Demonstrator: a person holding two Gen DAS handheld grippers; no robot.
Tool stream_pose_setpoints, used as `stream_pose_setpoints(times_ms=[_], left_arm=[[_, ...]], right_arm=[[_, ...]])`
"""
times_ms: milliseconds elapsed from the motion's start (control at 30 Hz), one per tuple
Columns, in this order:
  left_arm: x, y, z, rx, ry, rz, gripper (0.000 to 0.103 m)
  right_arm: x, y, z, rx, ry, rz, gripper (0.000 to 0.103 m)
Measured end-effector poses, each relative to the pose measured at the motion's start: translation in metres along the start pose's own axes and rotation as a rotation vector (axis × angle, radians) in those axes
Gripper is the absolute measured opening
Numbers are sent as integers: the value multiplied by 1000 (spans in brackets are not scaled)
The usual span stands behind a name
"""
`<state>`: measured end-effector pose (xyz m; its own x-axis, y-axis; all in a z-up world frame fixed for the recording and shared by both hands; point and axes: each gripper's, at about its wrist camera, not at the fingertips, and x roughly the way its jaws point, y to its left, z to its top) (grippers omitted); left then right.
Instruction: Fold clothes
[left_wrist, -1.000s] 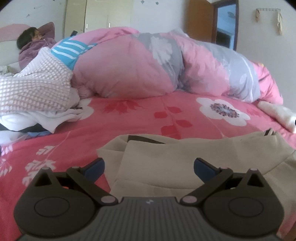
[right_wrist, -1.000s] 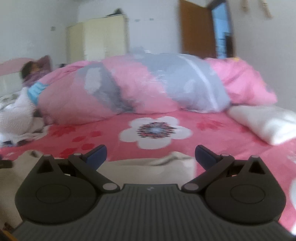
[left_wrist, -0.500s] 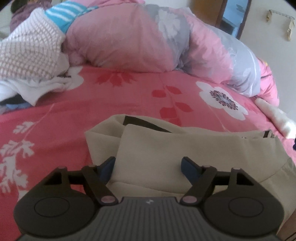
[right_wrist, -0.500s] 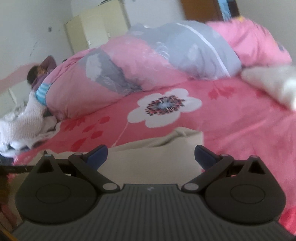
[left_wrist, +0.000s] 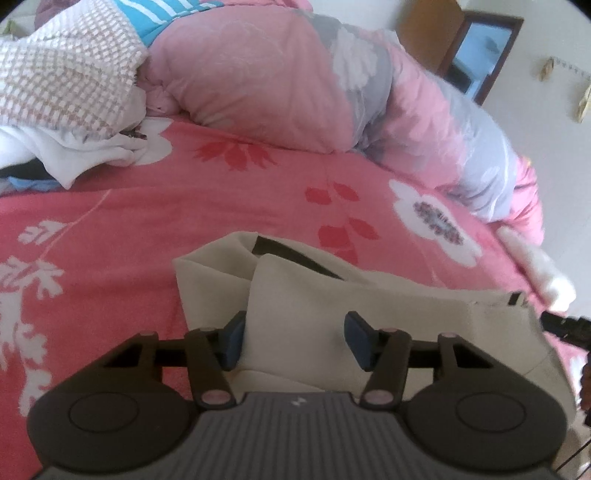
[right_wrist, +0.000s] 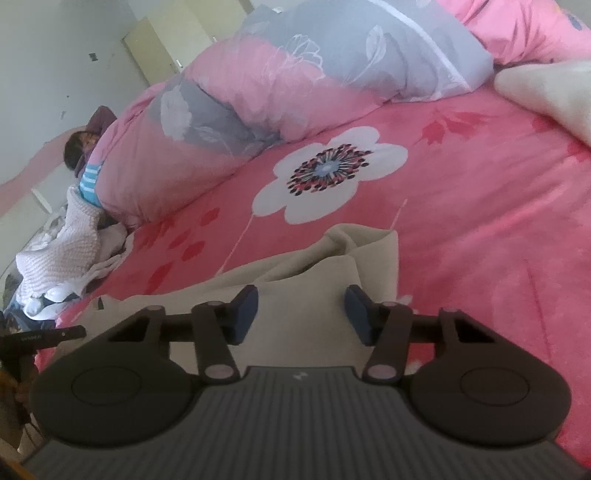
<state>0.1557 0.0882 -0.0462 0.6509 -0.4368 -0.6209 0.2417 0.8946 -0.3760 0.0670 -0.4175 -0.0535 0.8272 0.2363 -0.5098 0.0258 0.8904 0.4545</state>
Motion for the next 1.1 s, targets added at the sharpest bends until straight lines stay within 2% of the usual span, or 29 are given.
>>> stream_pose_setpoints(times_ms=[200, 367, 600, 700, 767, 867, 900, 933, 1033, 1100], left_arm=[[-6, 8, 1, -57, -49, -92, 57], [-7, 10, 0, -63, -75, -161, 57], [11, 14, 4, -76, -20, -172, 58], [17, 14, 6, -69, -7, -168, 57], [20, 11, 7, -52, -4, -154, 54], [22, 8, 6, -20, -3, -110, 36], [23, 8, 6, -11, -2, -91, 28], [22, 8, 5, -6, -3, -78, 22], [19, 11, 4, -13, -21, -87, 14], [16, 9, 4, 4, -32, -85, 13]], right_arm=[[-5, -7, 0, 38, -17, -6, 48], [1, -21, 2, 136, -8, 0, 50], [1, -15, 3, 112, 31, 95, 46], [1, -16, 5, 100, 37, 87, 44], [5, -18, 7, 105, 40, 77, 44], [12, -19, 8, 102, 45, 66, 39], [12, -17, 8, 85, 46, 62, 34], [12, -15, 8, 68, 46, 57, 25], [7, -8, 7, 23, 29, 43, 12], [0, -5, 6, 4, 6, 38, 9]])
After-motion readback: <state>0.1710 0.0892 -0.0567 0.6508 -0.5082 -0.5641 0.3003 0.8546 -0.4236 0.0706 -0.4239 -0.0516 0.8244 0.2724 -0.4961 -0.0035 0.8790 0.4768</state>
